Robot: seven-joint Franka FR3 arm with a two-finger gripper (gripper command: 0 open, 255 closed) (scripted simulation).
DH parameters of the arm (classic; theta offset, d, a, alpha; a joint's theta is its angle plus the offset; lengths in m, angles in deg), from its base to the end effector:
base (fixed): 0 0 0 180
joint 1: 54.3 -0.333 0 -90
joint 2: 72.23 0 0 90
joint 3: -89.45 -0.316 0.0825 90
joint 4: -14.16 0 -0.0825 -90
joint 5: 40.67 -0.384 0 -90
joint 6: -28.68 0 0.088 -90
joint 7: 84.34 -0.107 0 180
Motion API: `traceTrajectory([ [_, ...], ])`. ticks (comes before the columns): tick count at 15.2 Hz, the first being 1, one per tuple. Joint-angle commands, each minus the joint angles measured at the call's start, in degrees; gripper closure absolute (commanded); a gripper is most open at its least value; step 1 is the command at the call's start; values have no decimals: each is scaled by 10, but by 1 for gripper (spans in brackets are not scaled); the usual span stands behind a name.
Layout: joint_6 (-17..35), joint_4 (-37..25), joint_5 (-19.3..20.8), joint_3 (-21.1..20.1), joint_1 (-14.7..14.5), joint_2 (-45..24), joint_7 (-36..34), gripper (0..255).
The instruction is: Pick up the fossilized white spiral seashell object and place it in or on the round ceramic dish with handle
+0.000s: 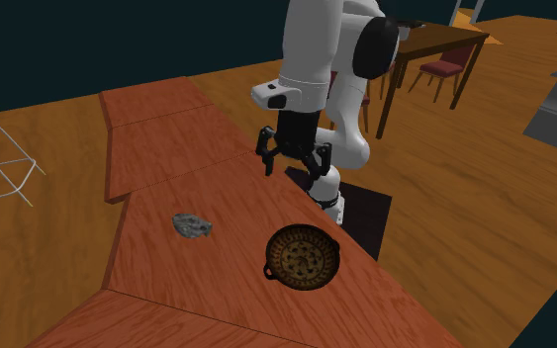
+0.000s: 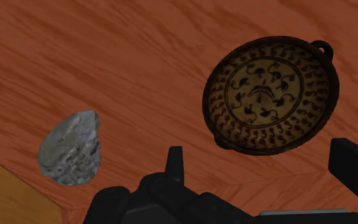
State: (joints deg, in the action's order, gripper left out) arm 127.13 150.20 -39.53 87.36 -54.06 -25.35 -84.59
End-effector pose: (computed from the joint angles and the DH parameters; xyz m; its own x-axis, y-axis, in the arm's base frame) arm 0.3125 0.0119 0.6058 0.9867 0.0233 0.1611 0.0161 -0.9988 0.0458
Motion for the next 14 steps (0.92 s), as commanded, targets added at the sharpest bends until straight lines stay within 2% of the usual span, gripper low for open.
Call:
traceTrajectory([
  [1, 0, 0, 0, 0, 0, 0, 0, 0],
  [14, 137, -32, 85, 1, 134, -196, -180, 0],
])
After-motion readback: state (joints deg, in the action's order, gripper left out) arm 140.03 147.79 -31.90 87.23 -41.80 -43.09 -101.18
